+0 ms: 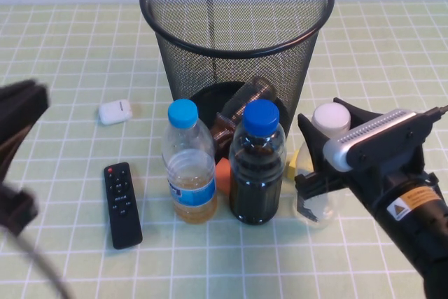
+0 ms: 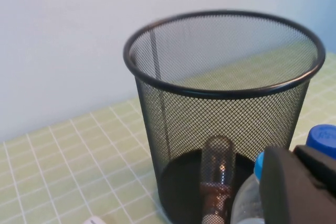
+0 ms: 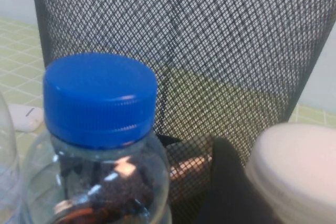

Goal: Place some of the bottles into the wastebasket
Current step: Pick up a bottle from the table with right arm, then place the bottle in the trash can

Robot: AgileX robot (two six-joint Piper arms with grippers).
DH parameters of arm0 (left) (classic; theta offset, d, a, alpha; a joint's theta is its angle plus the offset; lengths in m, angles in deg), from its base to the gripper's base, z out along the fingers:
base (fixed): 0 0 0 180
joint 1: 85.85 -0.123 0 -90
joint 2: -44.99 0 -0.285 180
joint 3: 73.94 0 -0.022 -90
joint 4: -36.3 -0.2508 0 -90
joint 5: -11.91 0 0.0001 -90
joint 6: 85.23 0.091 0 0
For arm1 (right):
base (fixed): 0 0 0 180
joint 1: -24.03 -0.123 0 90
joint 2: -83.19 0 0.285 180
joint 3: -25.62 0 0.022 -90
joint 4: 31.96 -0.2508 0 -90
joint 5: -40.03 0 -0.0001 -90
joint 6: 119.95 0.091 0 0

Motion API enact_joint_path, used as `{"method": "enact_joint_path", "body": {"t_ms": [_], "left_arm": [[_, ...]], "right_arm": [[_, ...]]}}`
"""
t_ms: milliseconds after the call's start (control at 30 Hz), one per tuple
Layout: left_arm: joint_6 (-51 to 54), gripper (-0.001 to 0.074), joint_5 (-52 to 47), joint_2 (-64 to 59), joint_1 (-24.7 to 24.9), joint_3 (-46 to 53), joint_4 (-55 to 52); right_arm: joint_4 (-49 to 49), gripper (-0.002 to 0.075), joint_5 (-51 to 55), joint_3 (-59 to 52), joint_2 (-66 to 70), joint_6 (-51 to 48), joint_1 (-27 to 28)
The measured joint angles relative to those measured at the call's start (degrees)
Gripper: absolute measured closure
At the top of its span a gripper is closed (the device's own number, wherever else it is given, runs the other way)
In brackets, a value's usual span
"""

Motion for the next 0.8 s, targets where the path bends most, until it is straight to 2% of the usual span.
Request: {"method": "enact_joint_path", "body": {"t_ms": [100, 367, 500, 600, 800], "left_arm": [[-0.12, 0.0738, 2.0, 7.14, 0.0, 5.73, -0.48], [-0.12, 0.0738, 5.73, 21.45, 0.0, 20.28, -1.43], [-0.12, 0.0738, 6.5, 23.4, 0.0, 26.6, -1.92], [-0.12, 0.0738, 7.26, 23.4, 0.0, 30.69, -1.92], [-0.12, 0.0738, 11.11, 23.4, 0.0, 35.97, -1.92]], "right_arm": [[-1.14, 0.0734, 6.07, 0.04, -6.02, -3.44, 0.0], [-16.02, 0.0734, 19.37, 3.6, -23.13, -20.97, 0.0], [-29.55, 0.0734, 28.87, 14.86, -25.42, -41.88, 0.0], [-37.26, 0.0734, 29.54, 23.04, -23.86, -54.53, 0.0], [-44.95, 0.0733, 33.2, 39.67, -17.53, -66.21, 0.0]]}}
